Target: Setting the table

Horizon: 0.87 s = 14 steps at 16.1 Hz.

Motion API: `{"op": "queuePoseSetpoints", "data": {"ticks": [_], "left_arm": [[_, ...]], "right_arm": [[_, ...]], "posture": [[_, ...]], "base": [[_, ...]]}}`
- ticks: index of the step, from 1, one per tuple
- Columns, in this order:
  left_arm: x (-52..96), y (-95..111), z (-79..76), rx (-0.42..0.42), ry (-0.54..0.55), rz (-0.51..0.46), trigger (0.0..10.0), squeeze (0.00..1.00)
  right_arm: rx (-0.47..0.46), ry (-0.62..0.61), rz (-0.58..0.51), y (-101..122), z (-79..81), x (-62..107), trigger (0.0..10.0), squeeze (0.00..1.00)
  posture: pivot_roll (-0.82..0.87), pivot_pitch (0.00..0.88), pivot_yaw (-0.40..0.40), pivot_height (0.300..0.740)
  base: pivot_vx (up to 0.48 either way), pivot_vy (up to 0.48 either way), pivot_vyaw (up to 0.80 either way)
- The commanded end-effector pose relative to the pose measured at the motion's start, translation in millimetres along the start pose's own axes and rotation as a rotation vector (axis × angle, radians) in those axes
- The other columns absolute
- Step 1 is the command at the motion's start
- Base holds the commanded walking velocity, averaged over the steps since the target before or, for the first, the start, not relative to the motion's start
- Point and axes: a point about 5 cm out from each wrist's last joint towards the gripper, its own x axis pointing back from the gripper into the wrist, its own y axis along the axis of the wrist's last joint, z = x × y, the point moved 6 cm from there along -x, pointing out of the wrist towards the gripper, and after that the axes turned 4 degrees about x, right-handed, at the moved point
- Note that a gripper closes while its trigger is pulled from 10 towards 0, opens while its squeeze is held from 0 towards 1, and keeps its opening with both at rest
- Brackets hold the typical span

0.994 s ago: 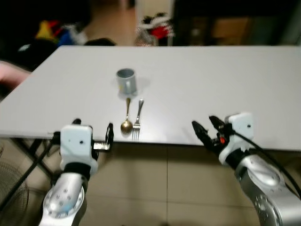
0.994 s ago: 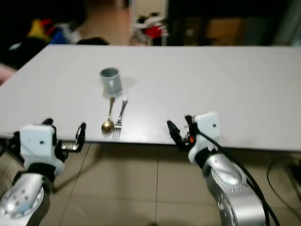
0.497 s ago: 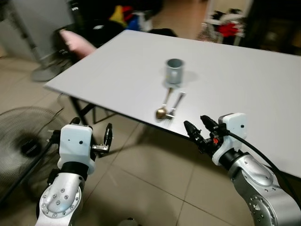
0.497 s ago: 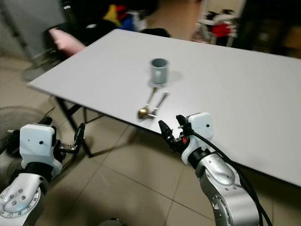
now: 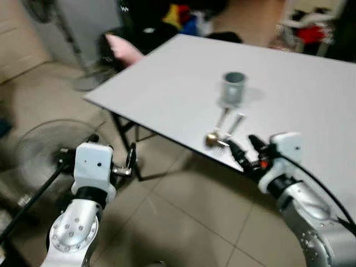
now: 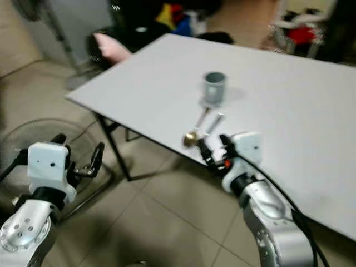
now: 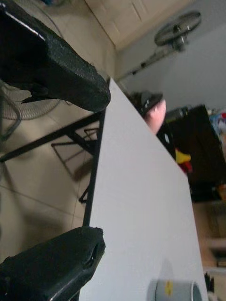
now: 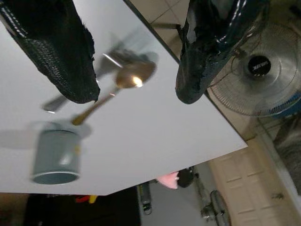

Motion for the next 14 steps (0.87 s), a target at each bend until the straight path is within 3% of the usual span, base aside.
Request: {"op": "queuePoseSetpoints", "data": {"ticks": [1, 5, 7, 14], "left_arm": [[1.8, -4.0, 8.0, -0.022, 0.029, 0.017, 10.0, 0.27], [2.9, -4.9, 8.8, -0.030, 0.038, 0.021, 10.0, 0.21], [3.7, -4.5, 9.6, -0.041, 0.043, 0.017, 10.0, 0.02], [4.9, -2.6, 13.3, -0.068, 0.062, 0.000, 10.0, 0.00]], "right_arm": [[-0.001, 0.051, -0.021, 5.9, 11.8, -3.9, 10.0, 0.00], [0.003, 0.060, -0.013, 2.0, 14.3, -6.6, 10.0, 0.00], [-0.010, 0.073, 0.009, -2.8, 17.0, -7.8, 10.0, 0.00], [-0.054, 0.073, 0.032, -8.9, 15.9, -8.4, 10.0, 0.00]], "posture": [[-0.06, 0.000, 0.087, 0.740], [-0.05, 0.000, 0.076, 0.740], [-0.05, 0.000, 0.072, 0.740], [-0.05, 0.000, 0.076, 0.740]], "base": [[0.000, 0.000, 0.80], [0.000, 0.000, 0.80], [0.000, 0.000, 0.80], [0.000, 0.000, 0.80]]}}
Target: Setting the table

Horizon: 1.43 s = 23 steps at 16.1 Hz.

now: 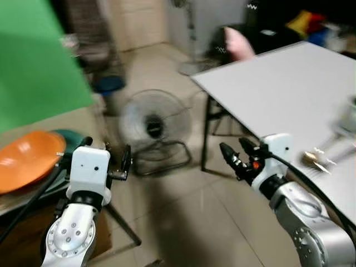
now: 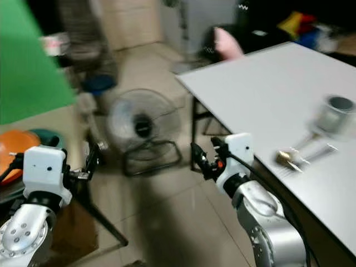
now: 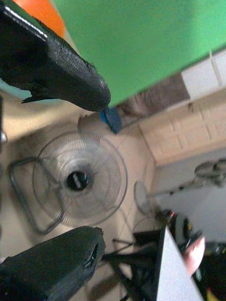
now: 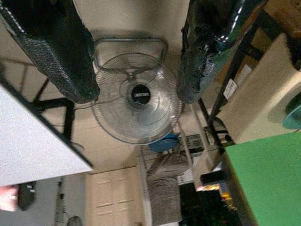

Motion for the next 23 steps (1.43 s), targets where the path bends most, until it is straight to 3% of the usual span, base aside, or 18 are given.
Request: {"op": "queuePoseSetpoints", "data": {"ticks": [1, 11, 15, 17, 21, 23], "left_arm": [[0.1, -2.8, 5.0, -0.020, 0.020, 0.012, 10.0, 0.00], [5.9, 1.2, 1.6, -0.011, 0.001, -0.018, 10.0, 0.00], [8.9, 3.1, 2.5, -0.004, 0.000, -0.025, 10.0, 0.00], [8.4, 4.0, 4.3, -0.001, -0.002, -0.028, 10.0, 0.00], [6.6, 6.8, 13.4, -0.013, 0.002, -0.037, 10.0, 0.00], [6.3, 6.9, 15.4, -0.017, 0.002, -0.036, 10.0, 0.00]], "right_arm": [[-0.021, 0.021, 0.002, -0.8, 5.7, -1.7, 10.0, 0.00], [-0.057, 0.049, 0.002, -1.8, 11.3, -4.3, 10.0, 0.00], [-0.055, 0.076, -0.011, 1.0, 17.7, -12.8, 10.0, 0.00], [-0.052, 0.061, -0.020, 2.6, 16.4, -21.7, 10.0, 0.00], [0.070, 0.064, -0.017, 8.3, 18.2, -32.9, 10.0, 0.00], [0.039, 0.092, 0.002, 5.4, 20.5, -34.7, 10.0, 0.00]], "posture": [[-0.05, 0.000, 0.076, 0.740], [-0.03, 0.000, 0.061, 0.740], [-0.01, 0.000, 0.051, 0.740], [-0.01, 0.000, 0.052, 0.740], [0.00, 0.000, 0.050, 0.740], [0.00, 0.000, 0.047, 0.740]], "base": [[0.000, 0.000, 0.80], [0.000, 0.000, 0.80], [0.000, 0.000, 0.80], [0.124, 0.000, 0.00], [0.296, 0.000, 0.00], [0.321, 0.000, 0.00]]}}
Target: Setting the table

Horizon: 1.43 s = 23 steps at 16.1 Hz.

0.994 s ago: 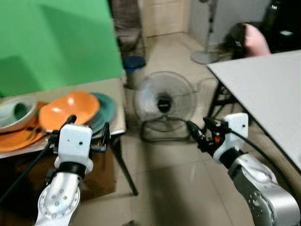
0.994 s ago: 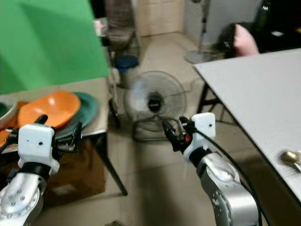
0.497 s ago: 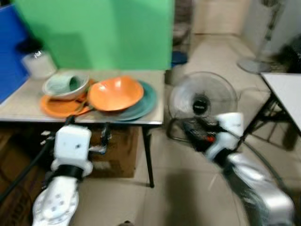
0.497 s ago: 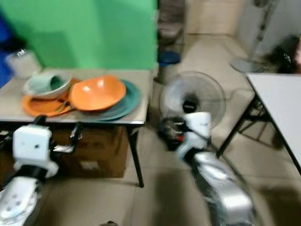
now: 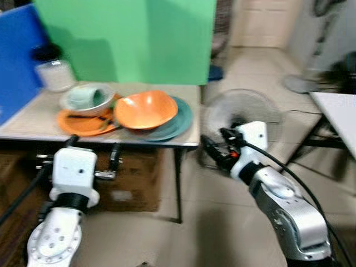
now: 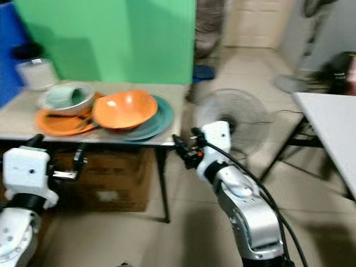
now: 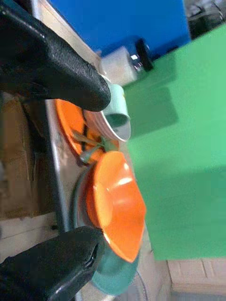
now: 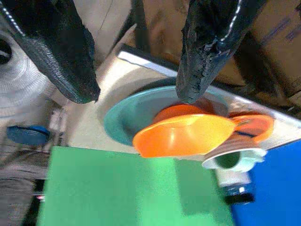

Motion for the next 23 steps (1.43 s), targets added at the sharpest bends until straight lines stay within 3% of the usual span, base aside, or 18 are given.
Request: {"op": "queuePoseSetpoints", "data": {"ticks": [1, 3, 6, 11, 13, 19, 20, 23], "left_arm": [[-1.3, 4.1, -4.4, 0.007, -0.026, -0.013, 10.0, 0.00], [-0.6, 3.8, -5.2, 0.005, -0.035, -0.011, 10.0, 0.00], [-0.5, 3.7, -5.4, 0.007, -0.042, -0.009, 10.0, 0.00], [0.7, 2.6, -5.1, 0.008, -0.046, -0.003, 10.0, 0.00], [0.9, 2.4, -5.5, 0.000, -0.057, -0.001, 10.0, 0.00], [0.2, 2.0, -8.2, -0.019, -0.088, 0.002, 10.0, 0.00], [-0.5, 2.0, -9.3, -0.020, -0.096, 0.002, 10.0, 0.00], [0.8, 5.2, -19.8, 0.012, -0.193, -0.005, 10.0, 0.00]], "right_arm": [[-0.025, -0.012, 0.016, -3.2, -7.0, 1.4, 10.0, 0.00], [-0.060, 0.013, 0.024, -6.0, -5.3, 0.1, 10.0, 0.00], [-0.034, 0.044, 0.025, -4.4, -0.6, -2.9, 10.0, 0.00], [-0.042, 0.008, 0.015, 0.5, -5.1, -13.7, 10.0, 0.00], [-0.091, 0.006, 0.001, 3.8, -4.3, -17.5, 10.0, 0.00], [-0.083, -0.007, 0.041, 3.7, -7.6, -27.1, 10.0, 0.00], [-0.102, -0.014, 0.078, -1.1, -10.3, -28.1, 10.0, 1.00], [-0.156, -0.007, 0.192, -15.7, -14.7, -31.9, 10.0, 1.00]], "posture": [[0.00, 0.000, 0.047, 0.740], [0.01, 0.000, 0.044, 0.740], [0.01, 0.000, 0.039, 0.740], [0.01, 0.000, 0.034, 0.740], [0.01, 0.000, 0.034, 0.740], [0.02, 0.000, 0.029, 0.740], [0.02, 0.000, 0.025, 0.740], [0.03, 0.000, 0.019, 0.740]], "base": [[0.322, 0.000, 0.00], [0.328, 0.000, 0.00], [0.339, 0.000, 0.00], [0.374, 0.000, 0.48], [0.377, 0.000, 0.00], [0.377, 0.000, 0.00], [0.379, 0.000, 0.00], [0.105, 0.000, 0.00]]}}
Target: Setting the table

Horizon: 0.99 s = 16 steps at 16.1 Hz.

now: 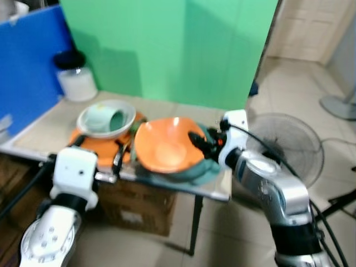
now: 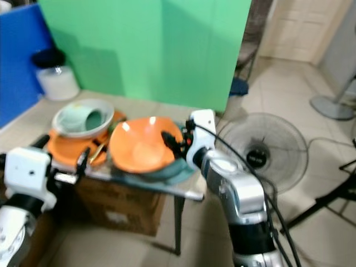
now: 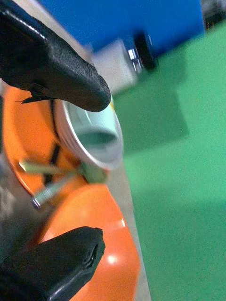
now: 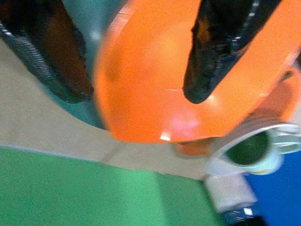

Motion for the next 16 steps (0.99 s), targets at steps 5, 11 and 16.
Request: {"op": "queuePoseSetpoints", "data": {"ticks": [5, 11, 16], "left_arm": [[5.1, -0.6, -24.2, 0.037, -0.186, 0.014, 10.0, 0.00], [22.7, -9.7, -58.2, 0.157, -0.437, 0.098, 10.0, 0.00], [32.0, -11.6, -69.1, 0.198, -0.520, 0.134, 10.0, 0.00]], "right_arm": [[-0.138, -0.051, 0.072, 1.7, -17.8, -14.0, 10.0, 0.35], [-0.275, -0.020, 0.199, -8.9, -10.4, -29.3, 10.0, 0.00], [-0.383, 0.035, 0.298, -24.2, 8.4, -36.7, 9.3, 0.00]], "posture": [[0.03, 0.000, 0.016, 0.740], [0.02, 0.000, 0.014, 0.740], [0.03, 0.000, 0.011, 0.740]], "base": [[0.000, 0.000, 0.00], [0.000, 0.000, 0.00], [0.000, 0.000, 0.00]]}}
